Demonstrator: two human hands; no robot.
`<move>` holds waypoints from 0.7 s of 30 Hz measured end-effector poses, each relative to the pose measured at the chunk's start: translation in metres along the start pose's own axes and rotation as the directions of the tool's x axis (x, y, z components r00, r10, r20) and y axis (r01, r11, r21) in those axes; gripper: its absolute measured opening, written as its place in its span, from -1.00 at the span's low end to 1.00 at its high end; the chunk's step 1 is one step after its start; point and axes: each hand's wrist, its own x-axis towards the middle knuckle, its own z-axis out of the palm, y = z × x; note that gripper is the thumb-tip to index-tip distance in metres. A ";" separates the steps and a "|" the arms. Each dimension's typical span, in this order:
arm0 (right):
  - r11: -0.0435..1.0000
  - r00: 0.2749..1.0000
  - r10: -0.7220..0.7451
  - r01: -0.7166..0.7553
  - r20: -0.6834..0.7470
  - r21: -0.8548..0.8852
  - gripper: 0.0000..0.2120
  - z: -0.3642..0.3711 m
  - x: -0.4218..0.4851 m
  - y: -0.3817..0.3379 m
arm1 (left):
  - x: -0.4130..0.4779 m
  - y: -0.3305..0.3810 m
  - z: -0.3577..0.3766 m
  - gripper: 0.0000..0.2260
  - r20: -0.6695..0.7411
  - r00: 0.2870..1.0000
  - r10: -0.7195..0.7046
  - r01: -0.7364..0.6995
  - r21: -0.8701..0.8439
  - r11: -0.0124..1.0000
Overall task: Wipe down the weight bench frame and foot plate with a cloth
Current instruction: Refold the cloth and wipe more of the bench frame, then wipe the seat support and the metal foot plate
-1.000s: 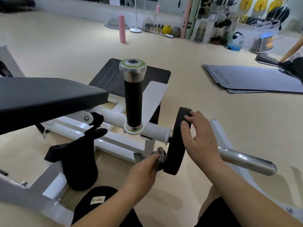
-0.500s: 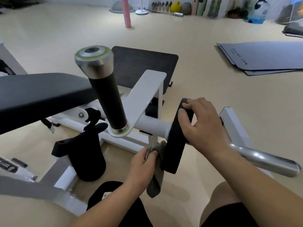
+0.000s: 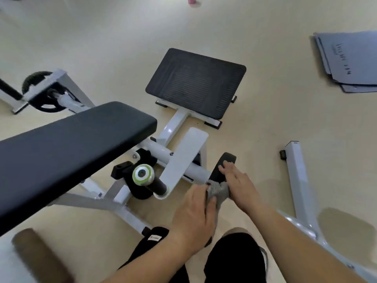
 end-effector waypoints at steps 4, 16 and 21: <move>0.886 0.971 0.236 -0.205 -0.025 0.415 -0.36 -0.047 -0.037 -0.058 | 0.036 0.071 -0.052 -0.81 0.000 0.996 -0.093 0.093 -0.032 0.995; 0.726 0.910 0.307 -0.035 -0.279 0.687 -0.83 -0.223 -0.214 -0.145 | 0.070 0.311 -0.099 -0.78 0.532 0.843 -0.086 0.351 -0.422 0.836; 0.737 0.828 0.380 -0.001 -0.413 0.675 -0.90 -0.275 -0.257 -0.137 | 0.080 0.362 -0.079 -0.86 0.482 0.848 -0.220 0.434 -0.393 0.811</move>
